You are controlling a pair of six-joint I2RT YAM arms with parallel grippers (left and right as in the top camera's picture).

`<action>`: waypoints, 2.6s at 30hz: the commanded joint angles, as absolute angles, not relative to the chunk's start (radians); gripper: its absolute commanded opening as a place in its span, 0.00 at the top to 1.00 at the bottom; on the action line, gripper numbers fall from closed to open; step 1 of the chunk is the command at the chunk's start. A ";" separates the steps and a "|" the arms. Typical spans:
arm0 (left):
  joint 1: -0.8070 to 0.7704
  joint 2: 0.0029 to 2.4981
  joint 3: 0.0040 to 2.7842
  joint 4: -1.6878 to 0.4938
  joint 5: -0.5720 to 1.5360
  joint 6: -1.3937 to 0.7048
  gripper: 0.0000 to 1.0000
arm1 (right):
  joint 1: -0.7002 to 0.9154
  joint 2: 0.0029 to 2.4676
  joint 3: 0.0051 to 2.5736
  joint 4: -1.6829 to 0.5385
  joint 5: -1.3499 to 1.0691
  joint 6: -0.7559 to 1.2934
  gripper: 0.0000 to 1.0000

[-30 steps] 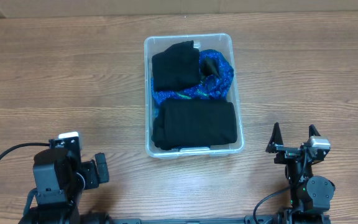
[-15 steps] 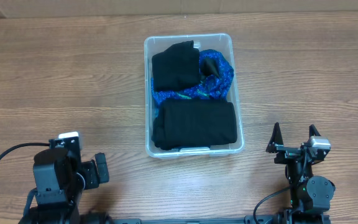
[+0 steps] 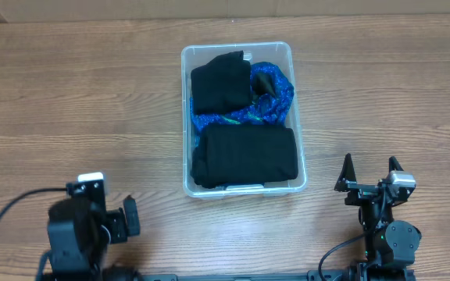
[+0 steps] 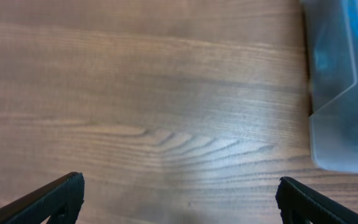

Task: Pack container

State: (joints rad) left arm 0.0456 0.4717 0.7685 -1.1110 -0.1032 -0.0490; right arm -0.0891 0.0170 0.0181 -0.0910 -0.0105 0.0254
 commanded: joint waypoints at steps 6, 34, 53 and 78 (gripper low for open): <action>-0.014 0.113 0.390 -0.696 -0.114 -0.093 0.00 | -0.084 0.012 0.009 -0.084 -0.001 0.026 0.00; -0.013 0.011 0.005 -0.075 -0.022 -0.037 0.00 | -0.084 0.012 0.009 -0.084 -0.001 0.026 0.00; -0.013 0.011 0.005 -0.075 -0.022 -0.036 0.00 | -0.084 0.012 0.009 -0.084 -0.001 0.026 0.00; -0.013 0.011 0.005 -0.075 -0.022 -0.037 0.00 | -0.084 0.012 0.009 -0.084 -0.001 0.026 0.00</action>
State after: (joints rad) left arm -0.0071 0.0223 0.0082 -0.0772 -0.0334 -0.0513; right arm -0.0891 0.0166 0.0181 -0.0902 -0.0105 0.0257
